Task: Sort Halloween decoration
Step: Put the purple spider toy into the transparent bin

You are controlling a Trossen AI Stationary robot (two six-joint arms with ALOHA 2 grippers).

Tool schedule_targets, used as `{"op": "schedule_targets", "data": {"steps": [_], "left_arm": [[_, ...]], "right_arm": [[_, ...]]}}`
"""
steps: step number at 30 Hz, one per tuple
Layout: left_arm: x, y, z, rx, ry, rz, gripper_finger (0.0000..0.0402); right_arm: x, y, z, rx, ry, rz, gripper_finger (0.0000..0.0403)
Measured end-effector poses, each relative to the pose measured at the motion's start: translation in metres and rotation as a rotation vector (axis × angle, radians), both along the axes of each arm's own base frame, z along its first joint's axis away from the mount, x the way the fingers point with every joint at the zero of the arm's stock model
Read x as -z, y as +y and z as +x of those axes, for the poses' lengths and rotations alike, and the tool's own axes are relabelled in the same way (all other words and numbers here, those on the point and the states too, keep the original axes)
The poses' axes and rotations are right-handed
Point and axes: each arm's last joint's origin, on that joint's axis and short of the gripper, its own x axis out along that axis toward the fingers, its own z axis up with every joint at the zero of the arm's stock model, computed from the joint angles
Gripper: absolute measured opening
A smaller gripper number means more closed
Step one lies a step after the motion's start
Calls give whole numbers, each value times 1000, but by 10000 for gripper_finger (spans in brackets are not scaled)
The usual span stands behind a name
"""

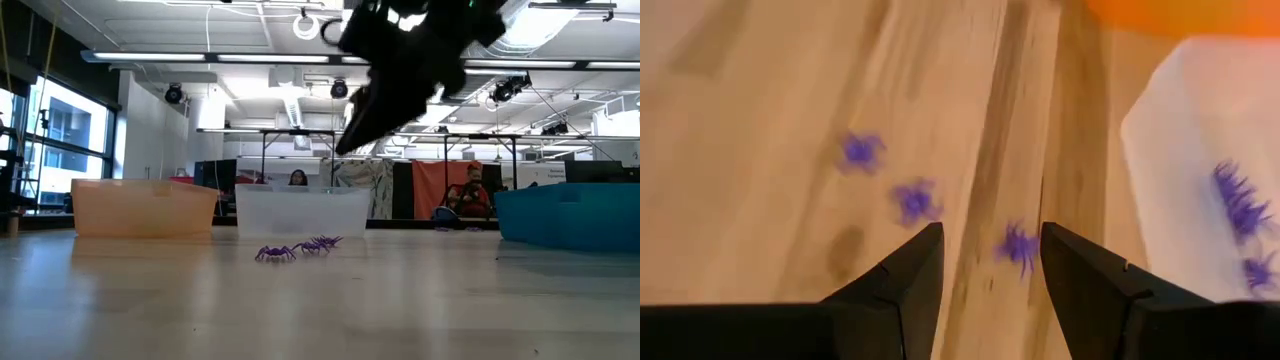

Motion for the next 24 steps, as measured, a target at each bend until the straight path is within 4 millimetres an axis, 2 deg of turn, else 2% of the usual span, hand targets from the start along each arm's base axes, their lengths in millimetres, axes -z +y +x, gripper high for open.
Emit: {"op": "schedule_targets", "data": {"steps": [6,11,24], "left_arm": [[0,0,0,3,-5,-27,190],[0,0,0,3,-6,-35,190],[0,0,0,-3,-4,-36,190]], "right_arm": [[37,-12,10,-16,107,-45,165],[58,-21,14,-14,164,-38,165],[73,-24,22,-1,150,-21,165]]}}
